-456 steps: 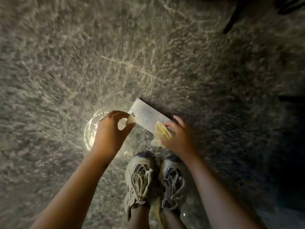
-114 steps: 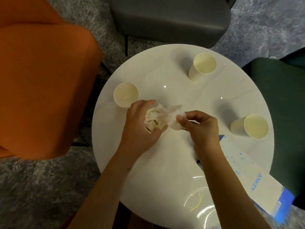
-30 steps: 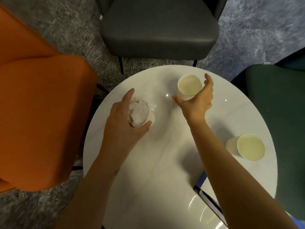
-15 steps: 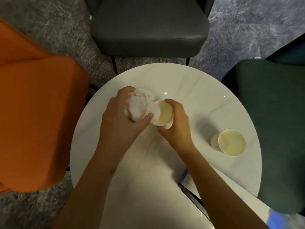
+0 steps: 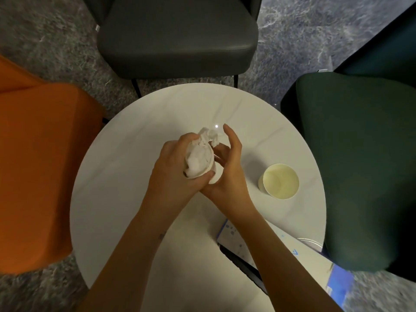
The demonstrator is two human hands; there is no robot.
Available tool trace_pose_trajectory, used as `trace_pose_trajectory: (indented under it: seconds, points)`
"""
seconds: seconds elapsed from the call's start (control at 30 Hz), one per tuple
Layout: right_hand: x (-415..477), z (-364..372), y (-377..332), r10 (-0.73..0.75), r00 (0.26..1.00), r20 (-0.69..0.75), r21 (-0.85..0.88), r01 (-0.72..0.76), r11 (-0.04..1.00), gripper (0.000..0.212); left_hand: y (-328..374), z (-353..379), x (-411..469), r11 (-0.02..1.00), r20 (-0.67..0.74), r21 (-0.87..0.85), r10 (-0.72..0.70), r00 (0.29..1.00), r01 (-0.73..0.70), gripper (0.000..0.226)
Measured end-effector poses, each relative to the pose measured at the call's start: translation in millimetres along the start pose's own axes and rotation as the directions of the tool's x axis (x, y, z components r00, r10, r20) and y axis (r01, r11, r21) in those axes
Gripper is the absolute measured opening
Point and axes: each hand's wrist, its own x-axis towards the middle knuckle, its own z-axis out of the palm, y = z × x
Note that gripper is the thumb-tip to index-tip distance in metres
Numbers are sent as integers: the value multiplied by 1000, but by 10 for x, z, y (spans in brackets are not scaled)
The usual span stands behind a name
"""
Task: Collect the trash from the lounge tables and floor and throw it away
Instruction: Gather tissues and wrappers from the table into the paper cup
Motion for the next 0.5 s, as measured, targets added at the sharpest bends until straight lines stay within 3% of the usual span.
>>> trace_pose_trajectory:
  seconds: [0.13, 0.27, 0.37, 0.5]
  points:
    - [-89, -394, -79, -33, 998, -50, -212, 21, 977, 93, 182, 19, -34, 1000, 24, -25, -12, 1000, 13, 67]
    - [-209, -945, -87, -66, 986, -154, -494, -19, 869, 86, 427, 93, 10, 999, 13, -42, 28, 1000, -27, 67]
    - [-306, -1285, 29, 37, 992, -120, -632, -105, 768, 86, 616, 172, 34, 996, 1, -65, 54, 999, -53, 66]
    - [-414, -1422, 293, 195, 980, -41, -624, -177, 761, 91, 800, 330, 24, 996, 44, -64, 68, 997, -65, 67]
